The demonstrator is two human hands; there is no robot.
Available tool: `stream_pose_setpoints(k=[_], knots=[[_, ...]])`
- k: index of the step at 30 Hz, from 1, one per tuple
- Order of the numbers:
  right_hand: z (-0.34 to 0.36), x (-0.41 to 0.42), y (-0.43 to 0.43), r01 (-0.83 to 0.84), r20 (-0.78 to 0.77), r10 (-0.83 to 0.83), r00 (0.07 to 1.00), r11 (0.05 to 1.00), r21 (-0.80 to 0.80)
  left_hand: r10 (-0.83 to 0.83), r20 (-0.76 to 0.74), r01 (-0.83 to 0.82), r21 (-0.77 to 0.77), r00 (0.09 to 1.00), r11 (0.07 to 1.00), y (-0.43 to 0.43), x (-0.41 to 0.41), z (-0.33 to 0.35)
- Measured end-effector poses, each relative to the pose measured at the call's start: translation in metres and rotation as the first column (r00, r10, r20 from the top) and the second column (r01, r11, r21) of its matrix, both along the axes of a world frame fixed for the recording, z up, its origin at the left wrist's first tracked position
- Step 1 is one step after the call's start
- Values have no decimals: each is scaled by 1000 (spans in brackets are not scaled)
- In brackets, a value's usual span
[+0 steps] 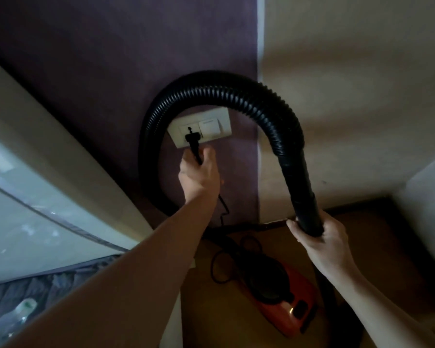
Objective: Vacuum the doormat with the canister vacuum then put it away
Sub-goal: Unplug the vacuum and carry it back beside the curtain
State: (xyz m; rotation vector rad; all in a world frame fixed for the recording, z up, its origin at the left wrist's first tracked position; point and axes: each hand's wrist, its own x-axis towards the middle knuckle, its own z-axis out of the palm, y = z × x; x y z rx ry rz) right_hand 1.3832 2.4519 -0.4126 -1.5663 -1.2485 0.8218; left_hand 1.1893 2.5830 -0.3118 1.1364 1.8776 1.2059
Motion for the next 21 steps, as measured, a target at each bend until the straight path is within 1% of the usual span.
stream_pose_setpoints(k=[4, 7, 11, 13, 17, 21], knots=[[1, 7, 4, 6, 2, -6, 1000, 1000, -18, 89, -113, -89, 1, 990, 996, 8, 1, 1], [7, 2, 7, -1, -12, 1, 1000, 1000, 8, 104, -182, -96, 53, 978, 994, 10, 1, 1], [6, -3, 12, 8, -36, -7, 999, 1000, 7, 79, -352, -20, 169, 933, 985, 10, -7, -4], [7, -4, 14, 4, -50, -4, 999, 1000, -2, 67, -412, 20, 203, 909, 979, 9, -11, -5], [7, -8, 15, 9, -40, -9, 999, 1000, 11, 75, -472, 56, 258, 878, 965, 11, -14, -8], [4, -8, 14, 25, -15, -24, 1000, 1000, 6, 25, -498, 97, 217, 867, 971, 11, -14, -3]])
